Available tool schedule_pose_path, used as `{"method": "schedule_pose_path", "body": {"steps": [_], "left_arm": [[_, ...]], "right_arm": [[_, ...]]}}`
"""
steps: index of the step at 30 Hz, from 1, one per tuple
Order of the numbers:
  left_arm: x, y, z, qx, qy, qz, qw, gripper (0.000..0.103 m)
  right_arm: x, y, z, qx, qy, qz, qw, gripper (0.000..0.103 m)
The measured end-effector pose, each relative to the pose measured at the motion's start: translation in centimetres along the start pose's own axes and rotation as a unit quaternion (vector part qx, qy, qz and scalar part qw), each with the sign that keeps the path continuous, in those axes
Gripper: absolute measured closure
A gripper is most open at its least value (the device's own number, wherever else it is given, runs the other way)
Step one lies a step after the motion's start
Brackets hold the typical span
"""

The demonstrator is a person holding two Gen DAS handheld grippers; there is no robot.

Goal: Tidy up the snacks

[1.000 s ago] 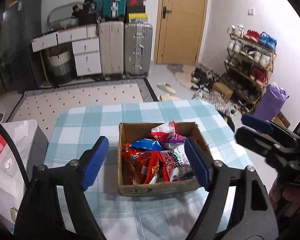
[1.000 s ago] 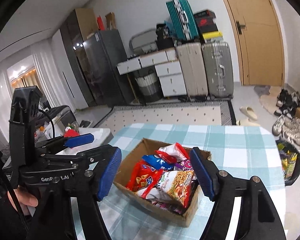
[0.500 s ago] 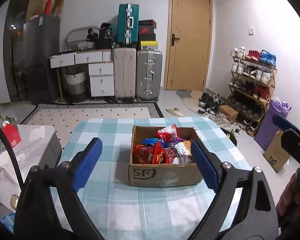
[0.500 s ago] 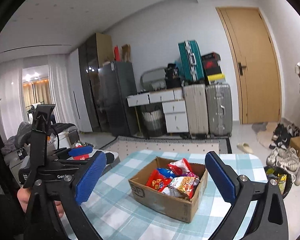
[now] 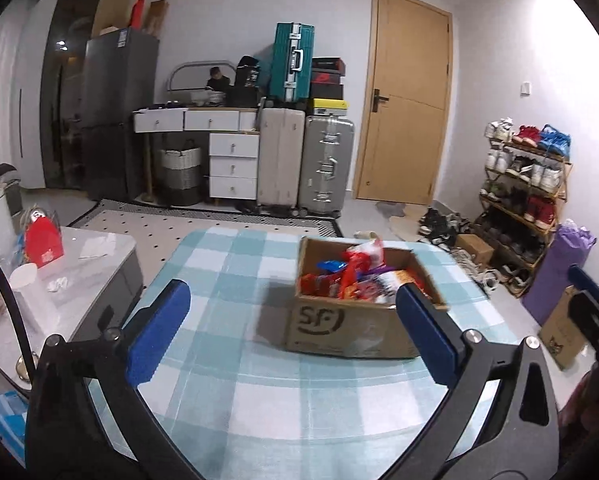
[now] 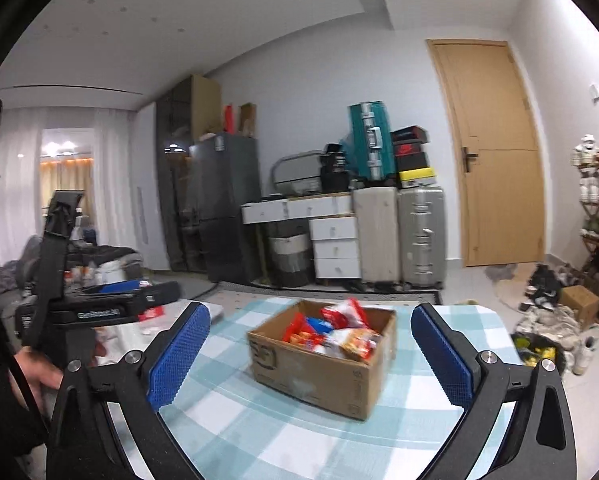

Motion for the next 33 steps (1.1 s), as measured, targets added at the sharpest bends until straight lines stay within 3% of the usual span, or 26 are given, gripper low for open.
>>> {"method": "schedule_pose_path", "body": {"steps": [6, 11, 17, 24, 33], "left_arm": [[2.5, -3.3, -1.9, 0.008, 0.042, 0.004, 0.9991, 0.000], [4.0, -5.4, -1.4, 0.049, 0.068, 0.007, 0.9964, 0.000], [5.3, -7.2, -0.4, 0.060, 0.061, 0.013, 0.9963, 0.000], [7.2, -9.4, -0.3, 0.047, 0.048, -0.012, 0.9977, 0.000], [8.0, -10.9, 0.5, 0.060, 0.037, -0.003, 0.9975, 0.000]], "right_arm": [[1.0, -3.6, 1.8, -0.002, -0.020, -0.019, 1.000, 0.001], [1.7, -5.9, 3.0, 0.003, -0.024, -0.024, 0.999, 0.001], [2.6, -7.6, 4.2, 0.013, -0.028, -0.032, 0.999, 0.001], [4.0, -8.7, 5.2, 0.024, -0.020, -0.050, 0.998, 0.001], [4.7, -10.2, 5.2, 0.021, -0.021, -0.066, 0.997, 0.001]]}}
Point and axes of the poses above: each gripper's, at about its wrist camera, not at the fingertips, and x roughly the way its jaws point, z to its right, y to its top, the point moved 9 cm from there along x, roughly the way its jaws point, and after that the axes turned 9 degrees about x, right-handed, at the moved point
